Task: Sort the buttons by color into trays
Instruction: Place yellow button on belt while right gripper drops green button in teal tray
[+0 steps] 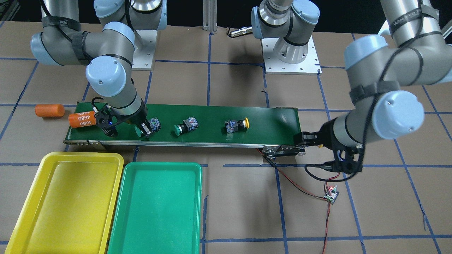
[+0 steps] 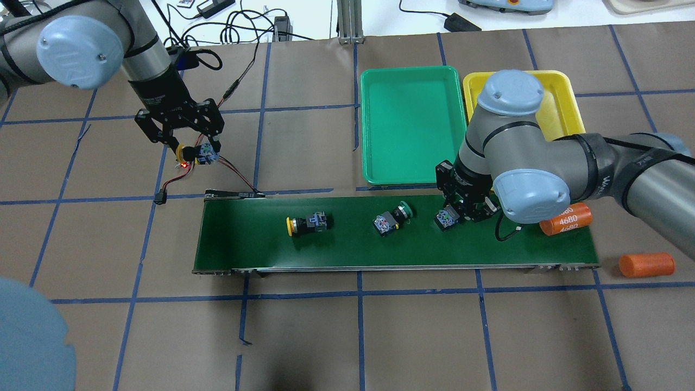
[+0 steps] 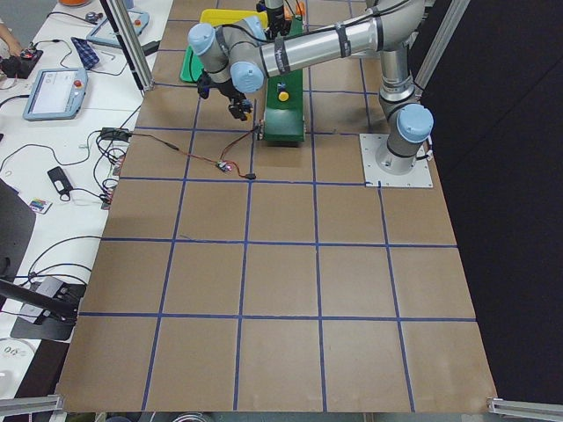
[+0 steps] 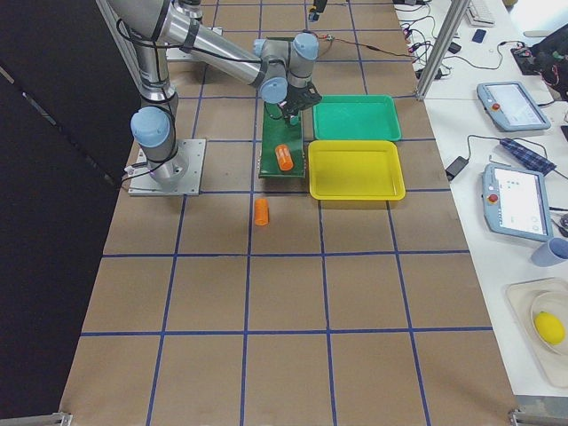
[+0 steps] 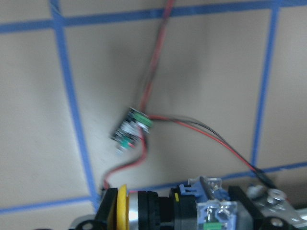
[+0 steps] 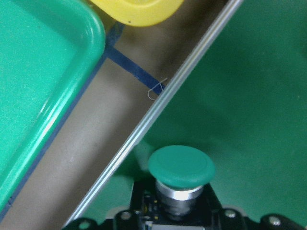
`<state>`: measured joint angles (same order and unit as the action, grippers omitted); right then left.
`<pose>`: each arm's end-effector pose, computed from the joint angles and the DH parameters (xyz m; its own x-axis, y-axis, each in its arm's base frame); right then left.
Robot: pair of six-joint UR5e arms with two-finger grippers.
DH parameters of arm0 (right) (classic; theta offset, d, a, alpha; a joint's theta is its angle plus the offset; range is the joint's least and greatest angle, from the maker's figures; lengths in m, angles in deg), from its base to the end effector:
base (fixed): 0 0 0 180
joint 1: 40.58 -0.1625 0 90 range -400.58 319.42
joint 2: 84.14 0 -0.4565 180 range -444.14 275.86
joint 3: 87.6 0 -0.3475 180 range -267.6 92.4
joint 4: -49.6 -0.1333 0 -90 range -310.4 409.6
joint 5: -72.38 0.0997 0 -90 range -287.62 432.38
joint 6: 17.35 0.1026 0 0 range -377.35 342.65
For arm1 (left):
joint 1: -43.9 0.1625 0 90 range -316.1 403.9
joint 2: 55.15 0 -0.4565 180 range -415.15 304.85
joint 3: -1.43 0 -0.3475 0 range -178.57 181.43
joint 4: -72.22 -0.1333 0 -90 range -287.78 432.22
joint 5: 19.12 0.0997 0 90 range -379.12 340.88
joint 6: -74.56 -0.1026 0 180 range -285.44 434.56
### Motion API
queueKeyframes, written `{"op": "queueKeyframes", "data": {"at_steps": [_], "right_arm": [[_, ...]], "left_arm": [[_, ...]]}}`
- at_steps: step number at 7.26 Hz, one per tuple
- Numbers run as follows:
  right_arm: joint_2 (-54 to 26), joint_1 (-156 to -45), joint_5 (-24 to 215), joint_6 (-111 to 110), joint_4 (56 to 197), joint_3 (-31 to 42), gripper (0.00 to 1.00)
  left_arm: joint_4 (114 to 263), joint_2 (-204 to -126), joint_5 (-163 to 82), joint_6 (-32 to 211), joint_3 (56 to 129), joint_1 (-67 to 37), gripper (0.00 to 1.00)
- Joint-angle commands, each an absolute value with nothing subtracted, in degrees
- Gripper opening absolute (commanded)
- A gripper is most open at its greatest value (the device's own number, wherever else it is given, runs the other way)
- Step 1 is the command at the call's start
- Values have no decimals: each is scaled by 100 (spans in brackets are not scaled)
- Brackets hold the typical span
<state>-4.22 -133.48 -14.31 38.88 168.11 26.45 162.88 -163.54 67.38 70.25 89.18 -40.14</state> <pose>0.1622 -0.4491 0.3053 -0.5962 0.8013 0.0495 0.8011 0.5898 0.1022 -0.0824 -0.5552 0.3722 -0.9956 -0.0493 0.0800 -0.0247 0.9586 0.2838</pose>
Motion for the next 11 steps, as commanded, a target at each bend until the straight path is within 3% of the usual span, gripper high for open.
{"op": "queueKeyframes", "data": {"at_steps": [1, 3, 4, 5, 6, 7, 8, 9, 11], "right_arm": [[-397, -13278, -1419, 3689, 16904, 2177, 0], [-1070, -13217, -1001, 3538, 17133, 1238, 0], [-1754, -13216, -962, 3617, 17751, 728, 6], [-2135, -13242, -953, 3626, 18236, 662, 67], [-2182, -13234, -953, 3635, 18136, 662, 100], [-1991, -13260, -962, 3644, 17578, 688, 100], [-1658, -13304, -1049, 3644, 17155, 714, 100], [-1107, -13435, -1050, 3661, 16272, 880, 100], [-191, -13480, -998, 3879, 16034, 1817, 100]], "left_arm": [[15653, -15721, 6780, 7691, 9939, -4573, 0], [15371, -15623, 6763, 7842, 10511, -4592, 0], [14882, -15622, 6780, 7816, 10775, -4592, 1], [14625, -15744, 6789, 7790, 10926, -4575, 22], [14587, -15728, 6780, 7850, 11066, -4575, 45], [14587, -15623, 6754, 7877, 11076, -4575, 86], [14587, -15561, 6710, 7860, 10937, -4575, 100], [14674, -15448, 6736, 7851, 10718, -4583, 100], [15557, -15219, 6780, 7842, 9781, -4583, 100]]}}
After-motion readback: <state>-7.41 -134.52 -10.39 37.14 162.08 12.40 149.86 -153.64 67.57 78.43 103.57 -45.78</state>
